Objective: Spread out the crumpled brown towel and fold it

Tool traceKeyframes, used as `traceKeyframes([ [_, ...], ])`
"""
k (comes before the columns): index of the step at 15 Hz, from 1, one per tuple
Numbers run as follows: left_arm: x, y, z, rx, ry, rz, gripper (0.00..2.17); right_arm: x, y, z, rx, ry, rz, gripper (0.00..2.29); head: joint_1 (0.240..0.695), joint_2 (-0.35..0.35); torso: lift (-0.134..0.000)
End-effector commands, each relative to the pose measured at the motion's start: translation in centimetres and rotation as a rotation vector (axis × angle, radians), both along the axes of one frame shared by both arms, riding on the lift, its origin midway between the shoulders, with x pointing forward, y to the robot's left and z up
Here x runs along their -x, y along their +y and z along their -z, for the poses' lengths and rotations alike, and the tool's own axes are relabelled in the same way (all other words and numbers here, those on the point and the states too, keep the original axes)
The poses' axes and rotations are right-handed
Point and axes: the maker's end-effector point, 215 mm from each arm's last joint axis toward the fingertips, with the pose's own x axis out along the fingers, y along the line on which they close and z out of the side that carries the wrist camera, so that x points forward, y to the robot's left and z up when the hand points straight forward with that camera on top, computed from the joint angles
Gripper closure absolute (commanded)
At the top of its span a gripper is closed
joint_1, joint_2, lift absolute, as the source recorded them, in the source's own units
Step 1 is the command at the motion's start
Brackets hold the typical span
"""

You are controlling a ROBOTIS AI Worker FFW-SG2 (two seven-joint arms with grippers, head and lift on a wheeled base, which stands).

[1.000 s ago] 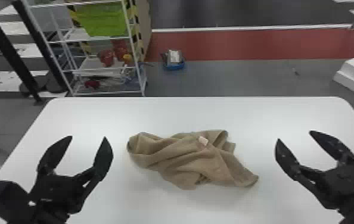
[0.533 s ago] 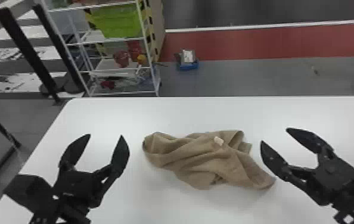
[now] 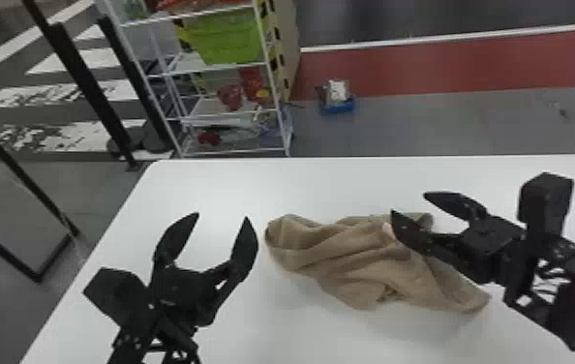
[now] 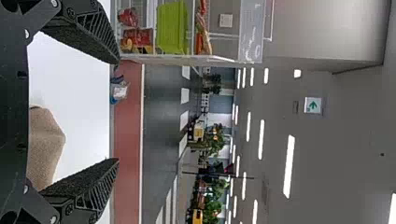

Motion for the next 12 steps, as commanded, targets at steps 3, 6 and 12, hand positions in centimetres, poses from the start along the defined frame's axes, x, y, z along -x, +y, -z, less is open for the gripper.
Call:
traceKeyframes([
  [3, 0.0, 0.2, 0.3, 0.000, 0.004, -0.005, 0.16, 0.5, 1.5, 4.2, 0.011, 0.159, -0.069, 0.36, 0.695, 0.273, -0.124],
  [6, 0.0, 0.2, 0.1, 0.001, 0.000, -0.001, 0.16, 0.7, 2.4, 5.8, 0.016, 0.214, -0.098, 0.43, 0.695, 0.284, -0.124],
  [12, 0.1, 0.9, 0.5, 0.002, 0.008, -0.014, 0.16, 1.8, 4.1, 4.4, 0.007, 0.156, -0.135, 1.43, 0.695, 0.313, -0.124],
])
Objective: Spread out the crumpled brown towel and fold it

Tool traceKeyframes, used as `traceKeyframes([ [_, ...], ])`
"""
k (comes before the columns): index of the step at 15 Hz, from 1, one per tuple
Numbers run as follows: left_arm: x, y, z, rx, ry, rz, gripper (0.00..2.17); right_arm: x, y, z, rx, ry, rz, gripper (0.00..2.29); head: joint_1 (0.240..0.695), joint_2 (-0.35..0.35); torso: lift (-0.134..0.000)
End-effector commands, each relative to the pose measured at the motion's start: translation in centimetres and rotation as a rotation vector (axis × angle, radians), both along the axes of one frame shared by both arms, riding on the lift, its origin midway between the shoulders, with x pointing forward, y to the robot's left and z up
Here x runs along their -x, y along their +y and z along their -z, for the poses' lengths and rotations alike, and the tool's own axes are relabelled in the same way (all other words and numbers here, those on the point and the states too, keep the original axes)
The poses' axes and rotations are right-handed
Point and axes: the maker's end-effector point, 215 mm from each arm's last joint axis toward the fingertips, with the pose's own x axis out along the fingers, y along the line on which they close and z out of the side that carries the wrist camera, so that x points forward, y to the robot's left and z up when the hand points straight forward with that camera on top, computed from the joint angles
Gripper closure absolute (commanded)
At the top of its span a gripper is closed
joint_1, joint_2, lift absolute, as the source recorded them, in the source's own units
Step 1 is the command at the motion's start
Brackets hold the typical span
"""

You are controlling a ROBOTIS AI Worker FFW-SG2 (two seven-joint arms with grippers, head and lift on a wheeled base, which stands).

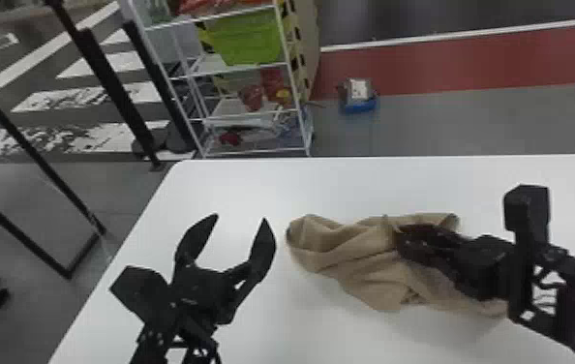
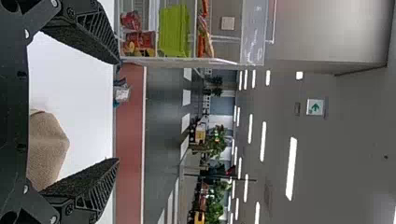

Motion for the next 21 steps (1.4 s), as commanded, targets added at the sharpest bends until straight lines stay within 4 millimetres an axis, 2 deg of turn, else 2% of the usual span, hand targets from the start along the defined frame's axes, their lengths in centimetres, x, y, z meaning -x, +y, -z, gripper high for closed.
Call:
traceKeyframes([
  [1, 0.0, 0.1, 0.0, 0.003, 0.001, -0.004, 0.16, 0.1, 0.0, -0.3, 0.000, -0.011, -0.001, 1.58, 0.695, 0.318, -0.124],
  [2, 0.0, 0.0, 0.0, 0.004, 0.001, -0.001, 0.16, 0.2, 0.1, -0.4, 0.002, -0.012, -0.004, 1.65, 0.695, 0.323, -0.124],
  [4, 0.1, -0.1, 0.2, 0.004, 0.005, 0.006, 0.16, 0.6, 0.6, -0.8, -0.004, -0.022, -0.012, 1.65, 0.695, 0.324, -0.124],
  [9, 0.4, 0.1, 0.4, 0.001, 0.013, 0.002, 0.16, 2.5, 3.0, -2.2, -0.035, -0.058, -0.053, 1.65, 0.695, 0.345, -0.124],
  [12, 0.6, 0.1, 0.5, -0.001, 0.015, 0.011, 0.16, 5.7, 6.2, -5.0, -0.092, -0.092, -0.124, 1.65, 0.695, 0.350, -0.124],
  [14, 0.7, 0.1, 0.8, -0.001, 0.021, 0.012, 0.16, 8.6, 9.4, -6.4, -0.148, -0.088, -0.206, 1.65, 0.695, 0.350, -0.124],
  [16, 0.6, 0.3, 0.9, -0.002, 0.023, 0.009, 0.16, 11.5, 12.4, -5.9, -0.136, -0.079, -0.279, 1.65, 0.695, 0.350, -0.124],
  [17, 0.7, 0.4, 1.1, -0.003, 0.027, 0.007, 0.16, 13.0, 13.9, -4.7, -0.103, -0.058, -0.315, 1.65, 0.695, 0.350, -0.124],
  [18, 0.7, 0.4, 1.1, -0.003, 0.027, 0.007, 0.16, 13.6, 15.0, -3.6, -0.078, -0.018, -0.334, 1.65, 0.695, 0.350, -0.124],
  [19, 0.7, 0.4, 1.2, -0.003, 0.029, 0.007, 0.16, 14.5, 15.7, -0.8, -0.002, 0.067, -0.369, 1.62, 0.695, 0.350, -0.124],
  [20, 0.9, 0.4, 1.1, -0.003, 0.028, 0.007, 0.16, 15.2, 15.7, 1.3, 0.069, 0.122, -0.386, 1.08, 0.695, 0.350, -0.124],
  [21, 1.0, 0.5, 0.9, -0.004, 0.027, 0.007, 0.16, 15.5, 15.3, 2.2, 0.091, 0.137, -0.382, 0.30, 0.695, 0.350, -0.124],
])
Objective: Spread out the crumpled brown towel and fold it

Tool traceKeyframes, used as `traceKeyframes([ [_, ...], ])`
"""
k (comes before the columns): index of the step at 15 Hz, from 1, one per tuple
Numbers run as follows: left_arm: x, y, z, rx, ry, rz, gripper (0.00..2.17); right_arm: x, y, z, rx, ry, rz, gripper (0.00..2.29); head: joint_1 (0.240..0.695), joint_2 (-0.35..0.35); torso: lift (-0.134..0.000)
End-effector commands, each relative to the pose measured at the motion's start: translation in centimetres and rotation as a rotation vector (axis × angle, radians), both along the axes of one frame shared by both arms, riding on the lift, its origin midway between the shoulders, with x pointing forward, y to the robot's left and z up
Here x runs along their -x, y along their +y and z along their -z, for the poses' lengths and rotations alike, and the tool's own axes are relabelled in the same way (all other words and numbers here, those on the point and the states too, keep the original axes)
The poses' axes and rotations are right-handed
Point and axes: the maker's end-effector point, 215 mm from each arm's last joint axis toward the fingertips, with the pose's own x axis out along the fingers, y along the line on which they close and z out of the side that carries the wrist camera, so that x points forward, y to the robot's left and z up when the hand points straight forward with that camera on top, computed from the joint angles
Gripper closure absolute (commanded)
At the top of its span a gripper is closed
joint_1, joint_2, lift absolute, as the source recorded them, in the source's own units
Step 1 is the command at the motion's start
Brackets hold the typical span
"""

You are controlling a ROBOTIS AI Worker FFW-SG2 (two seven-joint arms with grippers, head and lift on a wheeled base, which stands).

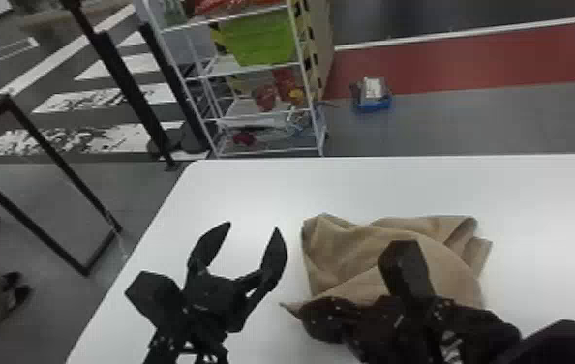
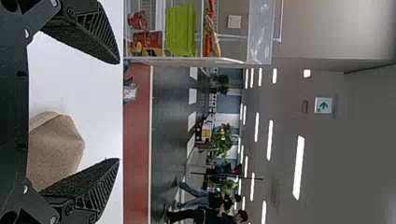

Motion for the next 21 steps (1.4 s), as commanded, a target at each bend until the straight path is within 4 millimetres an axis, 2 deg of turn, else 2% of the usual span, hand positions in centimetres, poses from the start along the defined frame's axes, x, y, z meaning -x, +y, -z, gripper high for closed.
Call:
traceKeyframes([
  [1, 0.2, 0.0, -0.1, 0.001, 0.001, -0.002, 0.16, 0.7, -1.3, 2.9, 0.095, 0.063, 0.004, 0.00, 0.695, 0.350, -0.124],
  [3, 0.4, 0.3, 0.5, 0.001, 0.028, -0.006, 0.16, 0.1, -4.3, 2.0, 0.076, 0.078, 0.041, 0.01, 0.695, 0.350, -0.124],
  [4, 0.4, 0.3, 0.6, 0.001, 0.030, -0.006, 0.16, -0.6, -6.0, 0.8, 0.036, 0.071, 0.069, 0.03, 0.695, 0.350, -0.124],
  [5, 0.6, 0.2, 0.8, 0.003, 0.036, -0.005, 0.16, -2.1, -8.1, -1.7, -0.022, -0.018, 0.141, 0.04, 0.695, 0.350, -0.124],
  [7, 0.6, 0.0, 0.9, 0.006, 0.039, -0.001, 0.16, -5.3, -13.6, -6.5, -0.074, -0.243, 0.314, 0.05, 0.695, 0.350, -0.124],
  [8, 0.7, -0.3, 1.0, 0.009, 0.044, 0.003, 0.16, -6.6, -17.1, -7.9, -0.074, -0.312, 0.409, 0.05, 0.695, 0.350, -0.124],
  [9, 0.9, -0.5, 1.2, 0.012, 0.058, 0.007, 0.16, -7.5, -20.3, -8.4, -0.058, -0.367, 0.490, 0.05, 0.695, 0.350, -0.124],
  [11, 1.3, -0.9, 2.8, 0.025, 0.135, 0.015, 0.15, -8.4, -27.4, -8.0, 0.008, -0.434, 0.646, 0.07, 0.695, 0.350, -0.124],
  [12, 1.4, -0.9, 2.8, 0.038, 0.142, 0.013, 0.15, -8.5, -30.2, -7.2, 0.045, -0.434, 0.693, 0.07, 0.695, 0.263, -0.124],
  [14, 1.5, -0.6, 2.4, 0.054, 0.138, -0.011, 0.15, -8.6, -35.6, -4.7, 0.122, -0.414, 0.787, 0.08, 0.695, 0.189, -0.124],
  [16, 1.5, -0.2, 2.0, 0.058, 0.131, -0.047, 0.16, -8.5, -38.4, -2.4, 0.168, -0.397, 0.839, 0.08, 0.695, 0.126, -0.124],
  [17, 1.6, -0.3, 2.2, 0.064, 0.140, -0.063, 0.16, -8.6, -39.8, -2.1, 0.179, -0.412, 0.872, 0.08, 0.695, 0.106, -0.124],
  [19, 2.6, -1.2, 4.1, 0.082, 0.222, -0.076, 0.16, -8.8, -41.9, -1.9, 0.196, -0.423, 0.930, 0.08, 0.695, 0.052, -0.124],
  [21, 4.3, -2.2, 6.1, 0.109, 0.334, -0.101, 0.17, -8.6, -42.6, -3.4, 0.170, -0.459, 0.947, 0.08, 0.695, 0.017, -0.124],
])
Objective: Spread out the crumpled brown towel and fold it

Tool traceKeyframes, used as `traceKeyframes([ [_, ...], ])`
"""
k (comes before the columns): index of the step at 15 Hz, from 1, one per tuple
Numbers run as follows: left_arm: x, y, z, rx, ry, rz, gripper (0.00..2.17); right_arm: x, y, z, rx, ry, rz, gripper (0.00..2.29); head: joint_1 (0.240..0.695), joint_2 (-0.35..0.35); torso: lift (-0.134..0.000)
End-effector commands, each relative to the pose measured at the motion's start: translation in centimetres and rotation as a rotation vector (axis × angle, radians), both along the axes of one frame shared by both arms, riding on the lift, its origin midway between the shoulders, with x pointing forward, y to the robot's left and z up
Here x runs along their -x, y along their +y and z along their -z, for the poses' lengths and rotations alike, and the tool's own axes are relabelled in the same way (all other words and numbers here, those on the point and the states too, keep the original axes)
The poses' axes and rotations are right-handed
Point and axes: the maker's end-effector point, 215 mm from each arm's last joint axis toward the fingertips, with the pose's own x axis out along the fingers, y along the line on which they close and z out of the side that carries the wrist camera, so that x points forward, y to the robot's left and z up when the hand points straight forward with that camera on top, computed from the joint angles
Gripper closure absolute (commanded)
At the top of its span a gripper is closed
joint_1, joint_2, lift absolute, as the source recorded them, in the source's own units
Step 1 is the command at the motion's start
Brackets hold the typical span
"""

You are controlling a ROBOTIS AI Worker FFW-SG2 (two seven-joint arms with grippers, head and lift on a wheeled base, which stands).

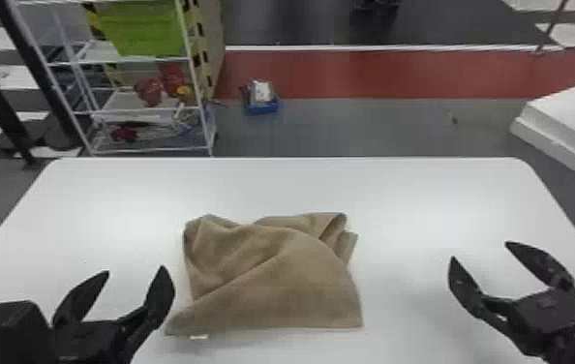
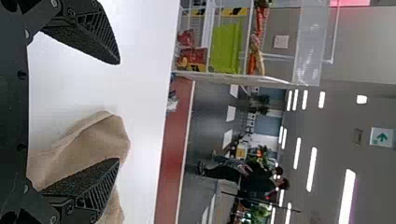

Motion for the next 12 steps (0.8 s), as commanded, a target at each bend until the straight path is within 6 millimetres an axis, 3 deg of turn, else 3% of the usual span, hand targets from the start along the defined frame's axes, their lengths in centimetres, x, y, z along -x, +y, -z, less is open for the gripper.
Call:
traceKeyframes([
  [1, 2.1, -1.5, 2.3, 0.031, 0.139, -0.013, 0.18, 0.3, -0.6, -1.3, -0.003, -0.034, 0.010, 0.08, 0.695, 0.005, -0.124],
  [4, 4.3, -2.6, 2.7, 0.067, 0.241, -0.013, 0.21, 0.4, -0.2, -2.4, -0.018, -0.049, 0.000, 0.08, 0.695, -0.024, -0.124],
  [5, 5.8, -3.3, 4.3, 0.073, 0.337, -0.001, 0.21, 0.4, 0.1, -2.4, -0.021, -0.051, -0.006, 0.08, 0.695, -0.034, -0.124],
  [8, 7.4, -4.4, 6.7, 0.081, 0.461, 0.036, 0.21, 0.6, 1.5, -2.9, -0.025, -0.057, -0.028, 0.08, 0.695, -0.053, -0.124],
  [12, 6.4, -4.2, 8.2, 0.087, 0.477, 0.037, 0.21, 0.7, 2.4, -4.0, -0.029, -0.079, -0.048, 0.08, 0.695, -0.049, -0.124],
])
